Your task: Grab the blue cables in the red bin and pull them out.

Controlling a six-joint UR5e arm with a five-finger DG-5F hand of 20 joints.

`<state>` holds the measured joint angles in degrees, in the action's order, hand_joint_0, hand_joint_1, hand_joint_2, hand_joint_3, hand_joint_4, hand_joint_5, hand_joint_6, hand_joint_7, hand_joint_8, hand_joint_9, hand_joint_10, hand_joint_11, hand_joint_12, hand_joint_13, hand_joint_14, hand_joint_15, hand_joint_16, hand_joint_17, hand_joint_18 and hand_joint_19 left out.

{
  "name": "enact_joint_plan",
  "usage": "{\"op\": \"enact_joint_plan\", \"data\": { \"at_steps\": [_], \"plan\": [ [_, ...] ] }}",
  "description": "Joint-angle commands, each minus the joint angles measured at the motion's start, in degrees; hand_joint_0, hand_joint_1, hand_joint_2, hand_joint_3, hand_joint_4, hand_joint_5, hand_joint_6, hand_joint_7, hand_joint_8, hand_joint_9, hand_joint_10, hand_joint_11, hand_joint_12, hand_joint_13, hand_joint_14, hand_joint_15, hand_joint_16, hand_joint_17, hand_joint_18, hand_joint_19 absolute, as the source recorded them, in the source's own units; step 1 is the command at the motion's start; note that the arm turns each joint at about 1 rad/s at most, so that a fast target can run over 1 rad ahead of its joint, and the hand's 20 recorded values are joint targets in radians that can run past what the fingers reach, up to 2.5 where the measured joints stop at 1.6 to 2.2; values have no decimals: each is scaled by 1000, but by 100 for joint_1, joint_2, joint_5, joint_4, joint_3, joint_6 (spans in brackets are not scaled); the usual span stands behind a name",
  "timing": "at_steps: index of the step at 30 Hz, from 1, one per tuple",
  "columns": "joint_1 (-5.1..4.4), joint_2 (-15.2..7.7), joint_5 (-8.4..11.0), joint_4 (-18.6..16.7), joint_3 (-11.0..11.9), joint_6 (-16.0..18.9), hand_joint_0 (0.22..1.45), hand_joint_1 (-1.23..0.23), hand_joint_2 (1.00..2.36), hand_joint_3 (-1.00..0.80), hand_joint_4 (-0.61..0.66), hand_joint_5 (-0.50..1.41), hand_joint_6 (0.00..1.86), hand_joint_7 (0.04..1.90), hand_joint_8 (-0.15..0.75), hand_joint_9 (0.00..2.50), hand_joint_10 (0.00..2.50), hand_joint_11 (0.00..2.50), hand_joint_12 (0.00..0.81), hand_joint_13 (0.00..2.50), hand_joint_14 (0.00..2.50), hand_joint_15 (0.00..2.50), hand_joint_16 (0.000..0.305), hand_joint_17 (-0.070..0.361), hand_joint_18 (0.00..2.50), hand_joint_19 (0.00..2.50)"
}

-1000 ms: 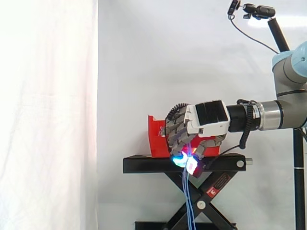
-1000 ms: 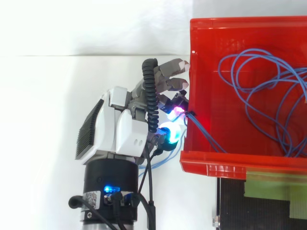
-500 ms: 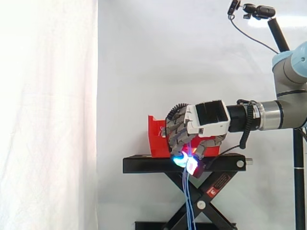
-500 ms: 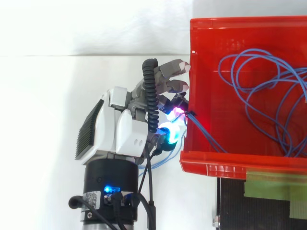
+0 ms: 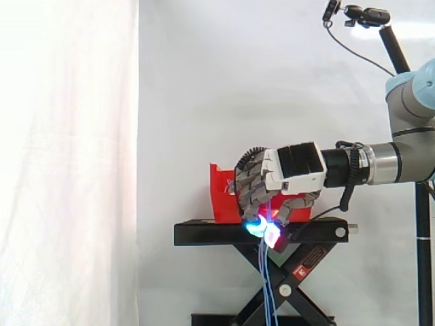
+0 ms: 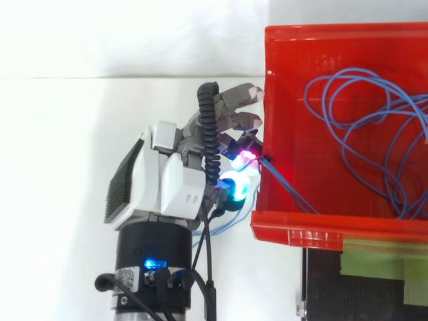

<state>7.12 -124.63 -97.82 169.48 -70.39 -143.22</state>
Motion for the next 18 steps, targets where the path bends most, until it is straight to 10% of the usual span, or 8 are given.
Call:
{"op": "enact_joint_plan", "data": {
  "at_steps": [1, 18],
  "plan": [
    [0, 0, 0, 6, -1, 0, 907, -799, 1000, -1000, 22, 881, 782, 729, 255, 963, 19, 521, 335, 736, 16, 411, 39, 89, 557, 443],
    [-9, 0, 0, -3, -1, 9, 911, -793, 1000, -1000, 18, 878, 792, 724, 258, 966, 20, 528, 336, 740, 16, 405, 40, 89, 560, 443]
  ]
}}
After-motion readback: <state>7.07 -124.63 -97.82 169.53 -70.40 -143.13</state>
